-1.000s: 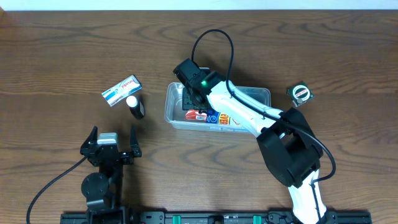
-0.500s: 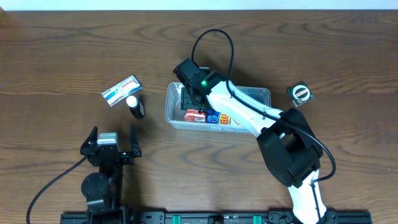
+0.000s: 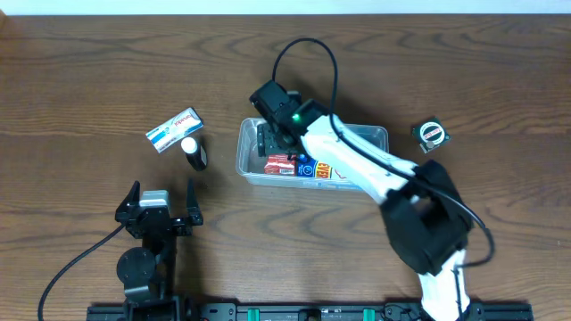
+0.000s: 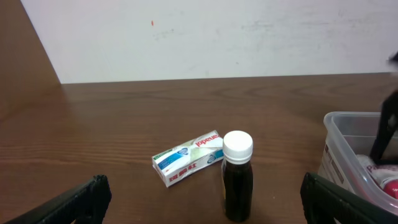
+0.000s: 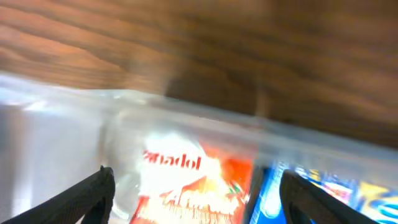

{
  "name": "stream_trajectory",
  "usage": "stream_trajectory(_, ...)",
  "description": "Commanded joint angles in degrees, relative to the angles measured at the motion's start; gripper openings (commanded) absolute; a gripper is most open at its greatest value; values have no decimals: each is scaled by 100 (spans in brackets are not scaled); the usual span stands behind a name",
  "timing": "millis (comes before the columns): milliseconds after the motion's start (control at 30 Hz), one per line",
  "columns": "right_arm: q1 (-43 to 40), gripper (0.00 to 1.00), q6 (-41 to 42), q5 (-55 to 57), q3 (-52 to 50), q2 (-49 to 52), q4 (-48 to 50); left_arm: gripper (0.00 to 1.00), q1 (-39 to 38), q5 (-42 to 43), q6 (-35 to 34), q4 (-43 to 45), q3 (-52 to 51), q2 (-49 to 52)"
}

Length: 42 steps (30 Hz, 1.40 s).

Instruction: Pack container

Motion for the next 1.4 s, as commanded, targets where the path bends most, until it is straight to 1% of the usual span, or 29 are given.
stream_trajectory(0, 46, 83, -450, 527, 92, -1086, -133, 98, 28, 39, -50, -190, -98, 0)
stream_trajectory(67, -83, 83, -455, 804, 92, -1558, -363, 98, 28, 39, -50, -190, -98, 0)
stream_trajectory(167, -538, 83, -455, 925, 92, -2256, -769, 98, 28, 39, -48, -190, -98, 0)
stream_trajectory(300, -1462, 82, -450, 922, 90, -2830, -1427, 98, 28, 39, -50, -190, -98, 0)
stream_trajectory(433, -2618, 83, -306, 874, 66, -2885, -2214, 98, 28, 39, -50, -190, -98, 0)
stream_trajectory(500, -3187, 84, -299, 664, -44, -2802, -2400, 98, 28, 39, -48, -190, -98, 0)
stream_trajectory(567, -3759, 83, -304, 293, -243, -2634, -2361, 98, 28, 39, -50, -190, -98, 0)
stream_trajectory(667, -4203, 82, -400, -20, -557, -2380, -2061, 98, 28, 39, -50, -190, -98, 0)
stream_trajectory(800, -4468, 83, -520, -133, -933, -1862, -1609, 98, 28, 39, -50, -190, -98, 0)
stream_trajectory(1100, -4505, 83, -492, -138, -955, -527, -796, 98, 28, 39, -50, -190, -98, 0)
stream_trajectory(1367, -4505, 83, -229, -111, -955, 0, -382, 98, 28, 39, -50, -190, -98, 0)
